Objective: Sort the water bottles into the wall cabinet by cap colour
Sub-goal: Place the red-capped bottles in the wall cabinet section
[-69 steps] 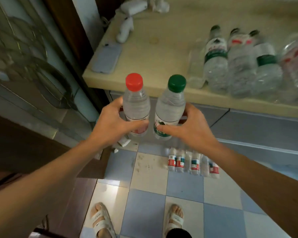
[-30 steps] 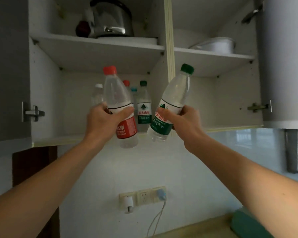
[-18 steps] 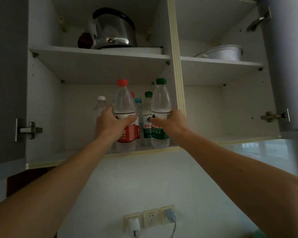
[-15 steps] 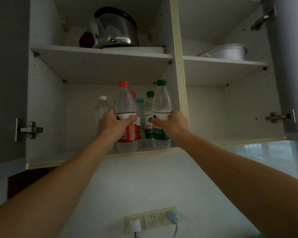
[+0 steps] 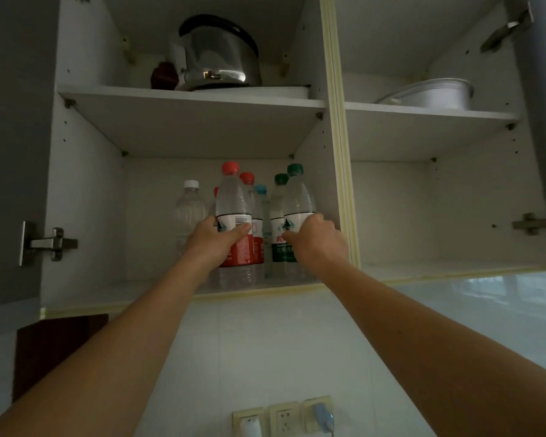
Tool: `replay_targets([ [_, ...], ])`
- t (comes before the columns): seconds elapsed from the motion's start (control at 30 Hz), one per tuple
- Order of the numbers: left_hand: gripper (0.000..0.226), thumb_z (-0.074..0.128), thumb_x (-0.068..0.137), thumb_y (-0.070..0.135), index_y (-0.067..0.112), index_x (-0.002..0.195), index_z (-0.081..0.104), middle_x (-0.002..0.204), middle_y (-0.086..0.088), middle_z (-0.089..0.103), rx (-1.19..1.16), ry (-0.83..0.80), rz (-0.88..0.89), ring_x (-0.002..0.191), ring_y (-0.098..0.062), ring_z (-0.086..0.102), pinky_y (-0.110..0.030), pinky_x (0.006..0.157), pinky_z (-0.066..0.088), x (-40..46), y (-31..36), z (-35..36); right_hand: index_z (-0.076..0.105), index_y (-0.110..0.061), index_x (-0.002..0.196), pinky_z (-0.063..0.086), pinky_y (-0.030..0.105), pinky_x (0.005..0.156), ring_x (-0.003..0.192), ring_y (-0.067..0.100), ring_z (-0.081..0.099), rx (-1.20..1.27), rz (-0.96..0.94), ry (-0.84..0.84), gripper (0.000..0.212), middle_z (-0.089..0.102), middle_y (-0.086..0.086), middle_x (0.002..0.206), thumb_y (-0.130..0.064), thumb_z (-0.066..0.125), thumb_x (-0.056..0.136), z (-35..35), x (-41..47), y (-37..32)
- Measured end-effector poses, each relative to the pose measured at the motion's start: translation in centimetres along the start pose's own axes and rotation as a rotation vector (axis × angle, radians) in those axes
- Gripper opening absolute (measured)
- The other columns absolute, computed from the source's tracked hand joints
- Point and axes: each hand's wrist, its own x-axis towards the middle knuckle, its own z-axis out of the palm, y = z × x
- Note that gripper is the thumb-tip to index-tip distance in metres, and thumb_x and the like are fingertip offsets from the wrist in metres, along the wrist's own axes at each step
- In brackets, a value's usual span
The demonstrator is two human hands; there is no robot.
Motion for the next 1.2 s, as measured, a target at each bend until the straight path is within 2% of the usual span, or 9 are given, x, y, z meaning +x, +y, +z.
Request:
replay_targets([
  [0.13, 0.025, 0.072, 0.089, 0.044, 0.035, 0.108, 0.059, 0.092, 0.016, 0.065, -0.017, -0.010, 0.001, 0.085, -0.004, 0.063, -0.020, 0.064, 0.046, 0.1, -0.5, 0.5, 0.050, -0.007, 0.129, 0.056, 0.044, 0.089, 0.104, 0.031, 0.063, -0.035, 0.010, 0.015, 0.055, 0.057, 0.012, 0.119, -0.047, 0.066, 0.094, 0.7, 0.5, 0.3],
  [0.4, 0.040, 0.069, 0.092, 0.043, 0.023, 0.126, 0.061, 0.113, 0.002, 0.069, -0.015, -0.017, 0.002, 0.102, -0.018, 0.067, -0.033, 0.087, 0.053, 0.7, -0.4, 1.9, 0.046, -0.004, 0.134, 0.056, 0.041, 0.087, 0.109, 0.034, 0.065, -0.050, -0.026, 0.129, 0.054, 0.059, 0.017, 0.128, -0.035, 0.069, 0.095, 2.5, 1.6, 1.3],
  [0.57, 0.041, 0.069, 0.093, 0.040, 0.020, 0.127, 0.062, 0.116, -0.002, 0.070, -0.027, 0.025, 0.005, 0.101, -0.018, 0.066, -0.027, 0.077, 0.052, 0.6, -0.4, 2.4, 0.046, -0.012, 0.134, 0.053, 0.044, 0.093, 0.113, 0.031, 0.062, 0.215, -0.035, 0.135, 0.048, 0.058, 0.013, 0.128, -0.037, 0.063, 0.097, 4.1, 0.5, 2.8],
  [0.67, 0.042, 0.069, 0.092, 0.041, 0.020, 0.128, 0.062, 0.117, -0.003, 0.070, 0.003, 0.034, -0.021, 0.104, -0.021, 0.067, -0.035, 0.090, 0.054, 0.5, -0.2, 2.4, 0.041, -0.012, 0.143, 0.048, 0.049, 0.106, 0.127, 0.031, 0.054, 0.293, -0.072, 0.131, 0.052, 0.049, 0.012, 0.141, -0.031, 0.060, 0.099, 4.3, -0.3, 3.3],
  [0.83, 0.039, 0.068, 0.092, 0.045, 0.023, 0.124, 0.063, 0.107, 0.002, 0.069, 0.146, 0.049, -0.011, 0.092, -0.015, 0.064, -0.026, 0.072, 0.049, 0.5, 0.3, 2.4, 0.033, -0.010, 0.151, 0.029, 0.048, 0.122, 0.151, 0.032, 0.019, 0.169, -0.324, 0.234, 0.055, 0.019, 0.014, 0.162, -0.022, 0.056, 0.102, 4.3, -2.0, 2.4],
  [0.97, 0.044, 0.068, 0.091, 0.047, 0.019, 0.125, 0.065, 0.120, -0.003, 0.071, 0.307, 0.079, 0.023, 0.102, -0.020, 0.066, -0.034, 0.092, 0.052, 0.2, 0.8, 0.8, 0.034, -0.015, 0.151, 0.042, 0.045, 0.113, 0.144, 0.029, 0.028, 0.195, -0.516, 0.195, 0.057, 0.026, 0.011, 0.157, -0.033, 0.056, 0.102, 4.8, -2.8, -0.2],
  [1.03, 0.052, 0.067, 0.090, 0.052, 0.016, 0.129, 0.064, 0.121, -0.004, 0.070, 0.395, 0.215, 0.067, 0.104, -0.020, 0.066, -0.028, 0.086, 0.050, -0.1, 1.1, -1.2, 0.029, -0.019, 0.150, 0.052, 0.045, 0.101, 0.136, 0.025, 0.038, 0.259, -0.490, 0.106, 0.063, 0.030, 0.007, 0.152, -0.037, 0.060, 0.099, 5.3, -2.8, -1.5],
  [1.1, 0.047, 0.069, 0.090, 0.049, 0.016, 0.123, 0.065, 0.113, -0.004, 0.071, 0.422, 0.319, 0.136, 0.087, -0.012, 0.064, -0.022, 0.069, 0.044, -0.6, 1.0, -3.3, 0.024, -0.021, 0.151, 0.054, 0.046, 0.096, 0.133, 0.027, 0.042, 0.278, -0.427, 0.053, 0.073, 0.032, 0.008, 0.150, -0.042, 0.065, 0.095, 5.7, -2.5, -2.2],
  [1.2, 0.049, 0.073, 0.088, 0.043, 0.013, 0.124, 0.060, 0.112, -0.007, 0.066, 0.455, 0.338, 0.192, 0.090, -0.016, 0.061, -0.030, 0.076, 0.050, -0.8, 0.3, -5.8, 0.022, -0.020, 0.151, 0.053, 0.049, 0.095, 0.129, 0.029, 0.048, 0.324, -0.329, 0.038, 0.084, 0.036, 0.010, 0.147, -0.047, 0.071, 0.089, 6.5, -2.2, -3.0],
])
